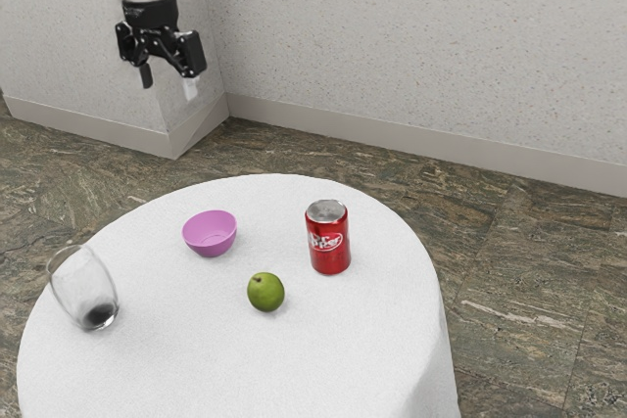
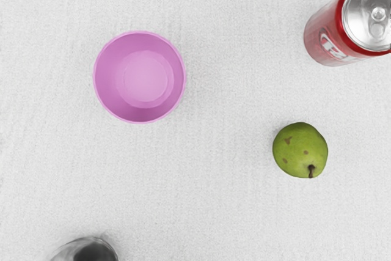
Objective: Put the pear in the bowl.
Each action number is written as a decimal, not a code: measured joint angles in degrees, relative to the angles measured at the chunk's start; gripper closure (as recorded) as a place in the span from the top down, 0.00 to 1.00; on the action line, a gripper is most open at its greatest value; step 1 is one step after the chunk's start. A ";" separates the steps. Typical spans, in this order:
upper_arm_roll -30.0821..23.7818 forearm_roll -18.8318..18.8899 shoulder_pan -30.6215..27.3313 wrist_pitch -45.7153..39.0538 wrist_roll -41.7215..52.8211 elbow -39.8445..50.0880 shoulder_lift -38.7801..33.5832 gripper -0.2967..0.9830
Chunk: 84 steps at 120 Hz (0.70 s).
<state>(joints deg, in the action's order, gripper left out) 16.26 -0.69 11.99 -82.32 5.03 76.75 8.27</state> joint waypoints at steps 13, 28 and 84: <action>-0.21 0.13 0.14 -1.98 0.47 -0.14 0.03 0.77; -2.55 0.36 0.60 -4.44 0.87 -0.57 1.14 0.77; -11.02 2.50 6.36 -17.12 1.59 11.99 9.42 0.77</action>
<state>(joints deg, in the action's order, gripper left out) 5.23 1.81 18.34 -99.44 6.63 88.74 17.70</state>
